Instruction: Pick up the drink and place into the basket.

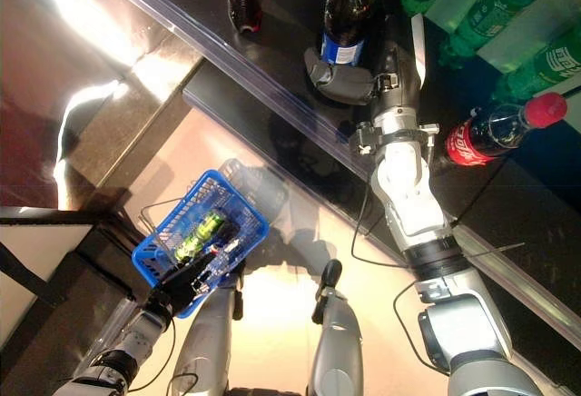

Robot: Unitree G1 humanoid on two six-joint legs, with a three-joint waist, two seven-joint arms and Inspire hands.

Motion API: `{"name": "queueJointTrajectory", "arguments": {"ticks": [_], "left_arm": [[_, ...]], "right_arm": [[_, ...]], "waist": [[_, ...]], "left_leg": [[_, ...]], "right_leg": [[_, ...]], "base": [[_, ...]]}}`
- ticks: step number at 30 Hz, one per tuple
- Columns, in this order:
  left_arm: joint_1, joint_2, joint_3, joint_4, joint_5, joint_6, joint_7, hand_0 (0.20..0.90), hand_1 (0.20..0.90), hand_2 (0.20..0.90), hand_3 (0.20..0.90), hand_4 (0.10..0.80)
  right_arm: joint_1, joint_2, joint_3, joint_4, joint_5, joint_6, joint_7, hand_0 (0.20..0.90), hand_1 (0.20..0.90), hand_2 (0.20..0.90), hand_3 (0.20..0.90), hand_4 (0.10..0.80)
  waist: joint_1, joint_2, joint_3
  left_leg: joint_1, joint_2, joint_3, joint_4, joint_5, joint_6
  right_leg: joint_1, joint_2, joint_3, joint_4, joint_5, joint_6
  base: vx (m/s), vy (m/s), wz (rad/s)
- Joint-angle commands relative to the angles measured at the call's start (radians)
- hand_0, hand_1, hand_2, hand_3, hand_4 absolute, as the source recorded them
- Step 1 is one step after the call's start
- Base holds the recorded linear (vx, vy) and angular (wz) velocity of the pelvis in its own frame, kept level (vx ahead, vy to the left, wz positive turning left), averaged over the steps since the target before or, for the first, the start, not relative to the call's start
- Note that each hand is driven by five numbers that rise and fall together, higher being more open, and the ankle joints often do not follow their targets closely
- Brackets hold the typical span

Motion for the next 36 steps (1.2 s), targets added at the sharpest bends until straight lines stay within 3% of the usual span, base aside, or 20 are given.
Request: {"name": "queueJointTrajectory", "arguments": {"ticks": [1,10,11,12,36], "left_arm": [[0.06,0.067,-0.053,-0.1,0.012,-0.046,-0.073,0.3,0.3,0.3,0.2,0.1],[0.056,0.068,-0.068,-0.11,0.01,-0.047,-0.063,0.3,0.3,0.3,0.2,0.1],[0.053,0.068,-0.069,-0.112,0.011,-0.046,-0.06,0.3,0.3,0.3,0.2,0.1],[0.051,0.068,-0.071,-0.112,0.01,-0.044,-0.058,0.3,0.3,0.3,0.2,0.1],[0.052,0.07,-0.081,-0.118,0.003,-0.048,-0.059,0.3,0.3,0.3,0.2,0.1]], "right_arm": [[-0.162,-0.058,0.005,-0.03,0.018,-0.046,0.006,0.9,0.9,0.9,0.9,0.8],[-0.199,-0.056,0.02,0.019,0.03,-0.017,-0.006,0.9,0.9,0.9,0.9,0.8],[-0.202,-0.055,0.021,0.028,0.026,-0.012,-0.014,0.559,0.559,0.559,0.502,0.402],[-0.208,-0.056,0.023,0.043,0.029,-0.006,-0.019,0.3,0.3,0.3,0.2,0.1],[-0.233,-0.05,0.037,0.082,0.027,0.015,-0.053,0.3,0.3,0.3,0.2,0.1]], "waist": [[0.029,0.035,-0.025],[0.037,0.038,-0.021],[0.038,0.038,-0.02],[0.04,0.039,-0.019],[0.045,0.044,-0.015]], "left_leg": [[0.0,-0.006,-0.012,0.046,-0.013,0.021],[-0.001,-0.009,-0.015,0.044,-0.013,0.023],[0.0,-0.008,-0.015,0.043,-0.013,0.023],[-0.002,-0.008,-0.015,0.045,-0.013,0.023],[-0.004,-0.011,-0.014,0.039,-0.011,0.026]], "right_leg": [[0.056,-0.068,-0.005,-0.024,0.011,0.027],[0.057,-0.069,-0.009,-0.027,0.013,0.028],[0.057,-0.07,-0.009,-0.026,0.013,0.028],[0.056,-0.071,-0.01,-0.024,0.013,0.028],[0.057,-0.073,-0.01,-0.035,0.019,0.032]], "base": [[0.0,0.0,0.0],[0.0,0.0,0.0],[0.003,-0.003,0.04],[0.002,-0.002,0.04],[0.0,0.0,0.0]]}}
